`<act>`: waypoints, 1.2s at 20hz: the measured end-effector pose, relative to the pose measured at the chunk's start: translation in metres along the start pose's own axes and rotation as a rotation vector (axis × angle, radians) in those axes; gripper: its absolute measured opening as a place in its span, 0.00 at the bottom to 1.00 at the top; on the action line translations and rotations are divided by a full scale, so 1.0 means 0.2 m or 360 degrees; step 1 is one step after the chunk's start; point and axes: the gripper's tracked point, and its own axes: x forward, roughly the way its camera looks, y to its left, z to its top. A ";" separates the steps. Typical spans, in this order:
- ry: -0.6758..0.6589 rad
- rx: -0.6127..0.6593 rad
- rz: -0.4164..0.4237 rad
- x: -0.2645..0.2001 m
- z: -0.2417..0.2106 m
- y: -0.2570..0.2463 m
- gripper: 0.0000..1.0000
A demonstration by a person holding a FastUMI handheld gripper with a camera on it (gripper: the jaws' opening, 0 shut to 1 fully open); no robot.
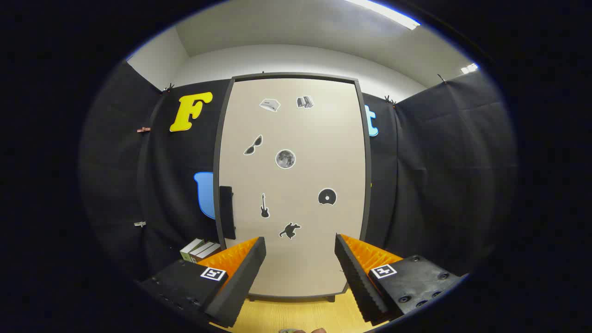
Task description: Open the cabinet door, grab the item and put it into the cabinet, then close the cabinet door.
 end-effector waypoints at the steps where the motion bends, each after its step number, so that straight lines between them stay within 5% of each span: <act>1: 0.0018 0.0000 0.0011 0.00 -0.02 0.01 0.97; 17: 0.0049 -0.0016 0.0027 -0.01 -0.04 0.10 0.97; 24: 0.0012 0.0004 0.0104 0.16 0.02 0.35 0.97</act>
